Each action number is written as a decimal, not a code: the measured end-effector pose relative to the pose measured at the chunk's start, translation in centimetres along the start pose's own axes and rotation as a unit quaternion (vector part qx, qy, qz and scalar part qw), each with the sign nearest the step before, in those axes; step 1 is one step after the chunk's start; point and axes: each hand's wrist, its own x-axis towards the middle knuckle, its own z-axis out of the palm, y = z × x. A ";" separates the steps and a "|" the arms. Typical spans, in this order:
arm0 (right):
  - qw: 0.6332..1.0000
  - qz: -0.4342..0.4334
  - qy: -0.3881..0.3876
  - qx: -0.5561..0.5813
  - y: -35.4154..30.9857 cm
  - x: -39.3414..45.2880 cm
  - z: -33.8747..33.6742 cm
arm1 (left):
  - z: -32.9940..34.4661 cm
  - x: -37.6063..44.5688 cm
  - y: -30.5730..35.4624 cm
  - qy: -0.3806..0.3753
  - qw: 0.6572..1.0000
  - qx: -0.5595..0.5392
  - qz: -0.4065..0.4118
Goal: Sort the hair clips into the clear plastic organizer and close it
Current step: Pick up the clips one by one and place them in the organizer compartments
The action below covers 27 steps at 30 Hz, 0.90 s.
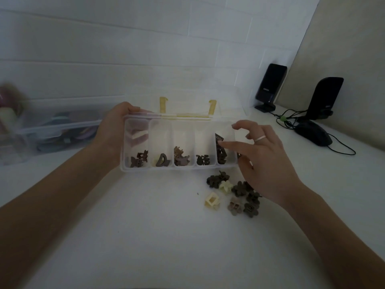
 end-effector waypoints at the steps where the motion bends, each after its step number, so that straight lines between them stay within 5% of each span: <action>1: 1.000 -0.001 0.009 0.005 0.0 0.0 -0.1 | 0.0 0.0 0.0 -0.001 1.000 0.002 -0.001; 5: 0.994 -0.005 0.066 0.083 -0.5 0.3 -1.1 | -0.2 0.2 -0.1 -0.010 1.000 0.007 0.001; 12: 0.989 -0.023 -0.119 0.080 -1.0 -0.2 -2.3 | 0.1 -0.1 0.0 0.003 1.000 -0.003 0.000; 27: 0.975 -0.008 -0.216 0.043 -2.3 0.1 -2.0 | 0.1 0.0 0.0 0.014 1.000 -0.012 -0.001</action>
